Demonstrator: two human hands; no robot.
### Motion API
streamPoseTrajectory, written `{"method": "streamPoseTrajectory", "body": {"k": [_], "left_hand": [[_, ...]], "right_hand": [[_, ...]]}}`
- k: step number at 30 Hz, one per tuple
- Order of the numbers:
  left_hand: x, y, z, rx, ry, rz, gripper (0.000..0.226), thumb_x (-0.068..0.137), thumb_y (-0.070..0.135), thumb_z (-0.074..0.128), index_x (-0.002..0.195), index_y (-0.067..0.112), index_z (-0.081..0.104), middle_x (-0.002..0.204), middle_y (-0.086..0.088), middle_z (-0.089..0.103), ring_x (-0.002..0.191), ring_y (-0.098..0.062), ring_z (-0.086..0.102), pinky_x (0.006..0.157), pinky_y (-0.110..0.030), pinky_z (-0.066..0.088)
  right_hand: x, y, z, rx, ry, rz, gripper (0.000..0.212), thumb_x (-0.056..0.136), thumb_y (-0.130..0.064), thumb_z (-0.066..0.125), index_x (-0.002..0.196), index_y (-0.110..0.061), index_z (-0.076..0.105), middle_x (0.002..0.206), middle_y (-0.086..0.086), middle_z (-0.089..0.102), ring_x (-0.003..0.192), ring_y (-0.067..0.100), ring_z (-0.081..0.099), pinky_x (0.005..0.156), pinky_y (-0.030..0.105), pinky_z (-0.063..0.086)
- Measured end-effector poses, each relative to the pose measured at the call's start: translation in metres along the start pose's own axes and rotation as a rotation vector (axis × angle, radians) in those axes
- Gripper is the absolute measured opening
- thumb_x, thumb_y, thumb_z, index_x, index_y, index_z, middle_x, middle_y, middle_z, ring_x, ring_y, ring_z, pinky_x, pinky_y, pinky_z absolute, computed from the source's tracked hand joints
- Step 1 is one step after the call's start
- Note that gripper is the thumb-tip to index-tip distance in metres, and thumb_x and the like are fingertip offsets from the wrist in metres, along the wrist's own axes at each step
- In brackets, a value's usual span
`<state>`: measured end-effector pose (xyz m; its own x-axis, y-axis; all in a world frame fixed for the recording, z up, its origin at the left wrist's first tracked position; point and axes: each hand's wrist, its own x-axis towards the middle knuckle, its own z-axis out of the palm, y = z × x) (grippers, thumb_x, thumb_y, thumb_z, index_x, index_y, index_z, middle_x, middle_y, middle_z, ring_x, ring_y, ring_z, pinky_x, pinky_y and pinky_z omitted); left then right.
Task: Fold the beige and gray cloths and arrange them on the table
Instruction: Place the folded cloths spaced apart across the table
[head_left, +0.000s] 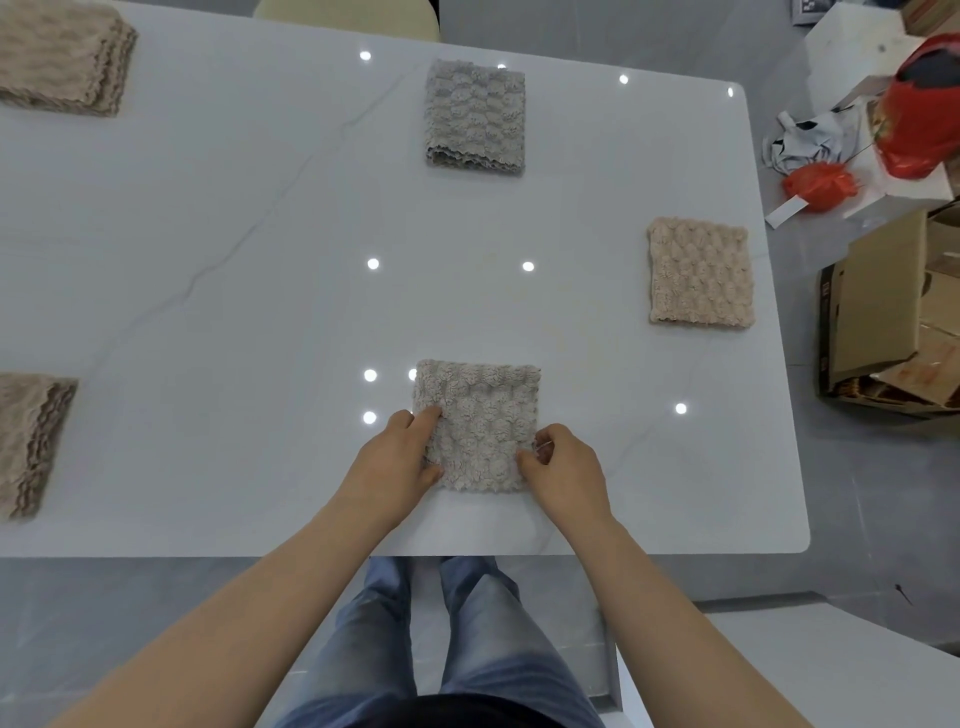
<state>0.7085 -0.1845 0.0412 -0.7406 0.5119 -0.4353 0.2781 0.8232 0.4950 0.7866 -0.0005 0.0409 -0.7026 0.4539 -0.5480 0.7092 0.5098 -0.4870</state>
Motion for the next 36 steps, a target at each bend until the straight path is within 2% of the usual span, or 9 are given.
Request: {"method": "streamPoseTrajectory", "body": {"k": [2,4,8,11,19,25,27,31,36], "left_hand": [[-0.001,0.0,0.001,0.008,0.002,0.005,0.065,0.088,0.026,0.06,0.145,0.02,0.028,0.114,-0.006,0.048,0.091,-0.022,0.056,0.069,-0.023,0.036],[-0.002,-0.001,0.001,0.008,0.003,0.008,0.066,0.088,0.026,0.06,0.146,0.019,0.027,0.115,-0.006,0.048,0.092,-0.023,0.056,0.069,-0.023,0.037],[-0.001,-0.001,0.001,0.017,-0.005,0.014,0.068,0.089,0.026,0.06,0.147,0.019,0.026,0.118,-0.006,0.047,0.096,-0.023,0.056,0.071,-0.023,0.037],[0.0,-0.001,0.002,0.025,-0.013,0.015,0.068,0.088,0.027,0.06,0.147,0.019,0.026,0.12,-0.006,0.047,0.099,-0.023,0.056,0.074,-0.023,0.039],[0.0,-0.001,0.002,0.039,-0.022,0.028,0.069,0.088,0.026,0.06,0.147,0.019,0.025,0.121,-0.007,0.047,0.1,-0.024,0.056,0.075,-0.023,0.038],[-0.001,-0.003,0.003,0.044,-0.022,0.035,0.071,0.087,0.026,0.062,0.148,0.019,0.025,0.124,-0.007,0.045,0.102,-0.025,0.056,0.079,-0.027,0.044],[-0.004,-0.002,0.001,0.044,0.012,0.026,0.075,0.083,0.026,0.066,0.147,0.02,0.027,0.132,-0.009,0.038,0.104,-0.027,0.055,0.08,-0.031,0.046],[-0.004,0.0,-0.004,0.145,0.078,0.107,0.087,0.077,0.024,0.073,0.149,0.019,0.024,0.159,-0.007,0.009,0.129,-0.032,0.034,0.093,-0.04,0.048],[0.005,0.005,-0.005,0.177,-0.046,0.088,0.083,0.084,0.023,0.065,0.151,0.017,0.015,0.161,-0.001,0.001,0.138,-0.029,0.026,0.105,-0.038,0.04]], "right_hand": [[-0.001,-0.002,0.0,0.029,0.023,-0.017,0.044,0.09,-0.027,0.06,0.128,-0.009,0.048,0.104,0.001,0.056,0.098,0.021,0.057,0.075,0.027,0.041],[-0.004,-0.002,0.001,-0.01,0.06,-0.152,0.062,0.089,-0.027,0.06,0.143,-0.015,0.033,0.126,0.003,0.048,0.114,0.019,0.05,0.085,0.028,0.043],[-0.008,0.0,0.005,-0.233,-0.033,-0.455,0.074,0.093,-0.024,0.058,0.153,-0.026,0.015,0.161,0.004,0.009,0.146,0.021,0.013,0.111,0.028,0.025],[-0.002,0.002,0.007,-0.302,-0.107,-0.445,0.079,0.094,-0.027,0.057,0.154,-0.025,0.007,0.162,0.0,-0.008,0.149,0.023,0.001,0.117,0.036,0.023],[0.01,-0.008,-0.001,-0.409,-0.125,-0.392,0.092,0.088,-0.035,0.066,0.154,-0.024,0.003,0.162,-0.002,-0.008,0.149,0.025,-0.001,0.112,0.04,0.034],[0.009,-0.007,-0.003,-0.383,-0.11,-0.289,0.095,0.085,-0.042,0.068,0.154,-0.025,0.004,0.162,0.007,-0.008,0.149,0.025,-0.008,0.117,0.038,0.022],[0.009,-0.008,-0.003,-0.379,-0.11,-0.285,0.095,0.085,-0.041,0.068,0.154,-0.024,0.005,0.162,0.007,-0.008,0.149,0.025,-0.009,0.117,0.038,0.022],[0.007,-0.008,0.0,-0.375,-0.043,-0.358,0.097,0.084,-0.033,0.072,0.154,-0.023,0.005,0.162,0.003,-0.013,0.149,0.023,-0.012,0.115,0.037,0.029],[0.004,-0.01,0.001,-0.42,-0.048,-0.487,0.092,0.087,-0.022,0.068,0.154,-0.02,0.005,0.162,0.0,-0.014,0.149,0.022,-0.01,0.113,0.033,0.033]]}}
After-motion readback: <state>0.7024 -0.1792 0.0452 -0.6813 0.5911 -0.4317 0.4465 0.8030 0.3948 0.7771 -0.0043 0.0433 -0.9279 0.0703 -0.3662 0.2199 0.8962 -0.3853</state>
